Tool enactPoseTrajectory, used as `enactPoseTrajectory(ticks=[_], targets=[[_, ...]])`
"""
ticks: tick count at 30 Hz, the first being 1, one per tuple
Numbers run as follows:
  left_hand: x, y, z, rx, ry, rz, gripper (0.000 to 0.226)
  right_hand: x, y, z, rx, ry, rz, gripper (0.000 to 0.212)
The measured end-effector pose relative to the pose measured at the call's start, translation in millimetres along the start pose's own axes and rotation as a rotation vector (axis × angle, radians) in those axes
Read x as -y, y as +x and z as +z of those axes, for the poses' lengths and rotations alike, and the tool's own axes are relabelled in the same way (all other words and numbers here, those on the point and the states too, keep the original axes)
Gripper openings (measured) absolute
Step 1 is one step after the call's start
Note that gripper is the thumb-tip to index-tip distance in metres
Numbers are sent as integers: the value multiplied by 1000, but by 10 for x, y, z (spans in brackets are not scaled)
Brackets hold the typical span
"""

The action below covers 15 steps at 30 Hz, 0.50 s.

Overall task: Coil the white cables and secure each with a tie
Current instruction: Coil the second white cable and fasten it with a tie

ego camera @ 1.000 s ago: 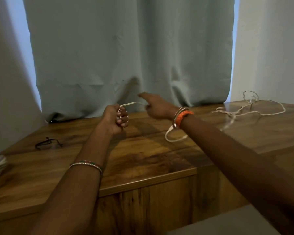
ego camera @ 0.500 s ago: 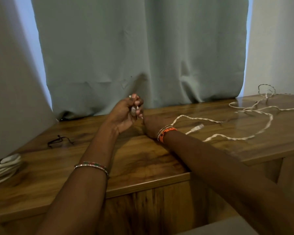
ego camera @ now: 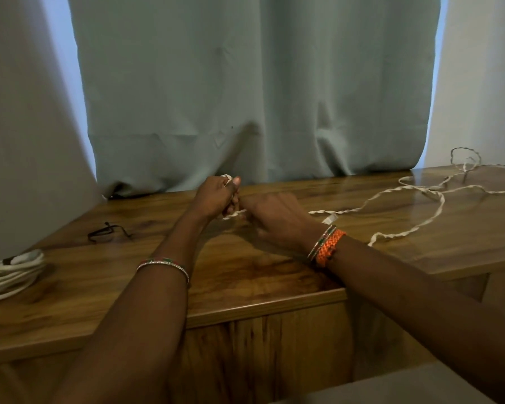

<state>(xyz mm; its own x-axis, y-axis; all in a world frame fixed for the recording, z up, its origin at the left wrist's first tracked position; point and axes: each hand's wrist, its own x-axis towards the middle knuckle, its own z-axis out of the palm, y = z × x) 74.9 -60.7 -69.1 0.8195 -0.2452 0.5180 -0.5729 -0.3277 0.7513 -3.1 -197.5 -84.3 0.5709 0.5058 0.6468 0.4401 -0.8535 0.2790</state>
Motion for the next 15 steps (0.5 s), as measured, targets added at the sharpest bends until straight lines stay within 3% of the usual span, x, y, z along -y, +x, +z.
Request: enactPoseTrajectory(ticks=[2, 4, 7, 11, 15], targets=[[-49, -39, -3, 26, 128, 3, 50, -110, 43, -1, -74, -26, 41, 14], [-98, -39, 13, 80, 87, -94, 49, -215, 76, 15, -150, -77, 76, 8], [-288, -78, 66, 243, -231, -286, 40, -380, 155, 67, -275, -182, 130, 15], [-506, -171, 137, 474, -720, -324, 40, -663, 265, 194, -390, -113, 268, 19], [-525, -203, 178, 643, -800, -275, 34, -768, 280, 323, -304, -61, 376, 16]])
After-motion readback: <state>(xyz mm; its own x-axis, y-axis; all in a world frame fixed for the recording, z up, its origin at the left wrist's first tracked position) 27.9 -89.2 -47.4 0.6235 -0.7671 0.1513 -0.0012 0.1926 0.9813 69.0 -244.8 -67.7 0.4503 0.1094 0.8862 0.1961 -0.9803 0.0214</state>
